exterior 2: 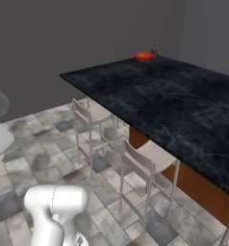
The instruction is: There is a bowl on the dining counter. Grab a lemon wedge from the fridge and place it in the bowl. Then get the liquor bottle and glass cup from the cabinet and place them next to the bowl.
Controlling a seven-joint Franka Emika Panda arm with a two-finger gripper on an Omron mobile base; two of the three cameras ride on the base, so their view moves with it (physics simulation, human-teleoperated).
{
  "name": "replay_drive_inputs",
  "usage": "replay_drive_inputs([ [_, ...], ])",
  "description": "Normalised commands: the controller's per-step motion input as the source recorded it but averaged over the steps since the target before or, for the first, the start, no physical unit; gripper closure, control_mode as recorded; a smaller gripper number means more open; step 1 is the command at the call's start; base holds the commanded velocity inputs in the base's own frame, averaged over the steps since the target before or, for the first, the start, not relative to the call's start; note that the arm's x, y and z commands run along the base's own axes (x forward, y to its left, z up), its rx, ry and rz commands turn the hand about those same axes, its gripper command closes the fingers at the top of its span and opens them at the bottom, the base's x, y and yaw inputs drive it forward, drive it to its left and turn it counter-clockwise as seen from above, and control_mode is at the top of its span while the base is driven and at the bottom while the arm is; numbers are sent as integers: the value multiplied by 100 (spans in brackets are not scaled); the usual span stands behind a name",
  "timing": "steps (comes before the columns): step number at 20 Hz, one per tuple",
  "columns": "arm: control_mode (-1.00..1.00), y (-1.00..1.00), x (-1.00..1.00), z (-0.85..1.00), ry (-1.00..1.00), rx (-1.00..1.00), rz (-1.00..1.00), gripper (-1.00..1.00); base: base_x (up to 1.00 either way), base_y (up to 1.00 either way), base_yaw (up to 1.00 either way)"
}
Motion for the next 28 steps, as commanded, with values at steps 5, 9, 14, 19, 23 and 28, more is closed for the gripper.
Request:
replay_drive_inputs([
  [5, 100, 0, 0, 0, 0, 0, 0, 100, 100, 23, -16],
  [9, 100, 0, 0, 0, 0, 0, 0, 100, 100, -42, 4],
  [14, 100, 0, 0, 0, 0, 0, 0, 100, 100, 3, 4],
  [19, 100, 0, 0, 0, 0, 0, 0, 100, 99, 95, -16],
  [23, 100, 0, 0, 0, 0, 0, 0, 100, 84, 100, -26],
  [28, 100, 0, 0, 0, 0, 0, 0, 100, 19, 95, -27],
])
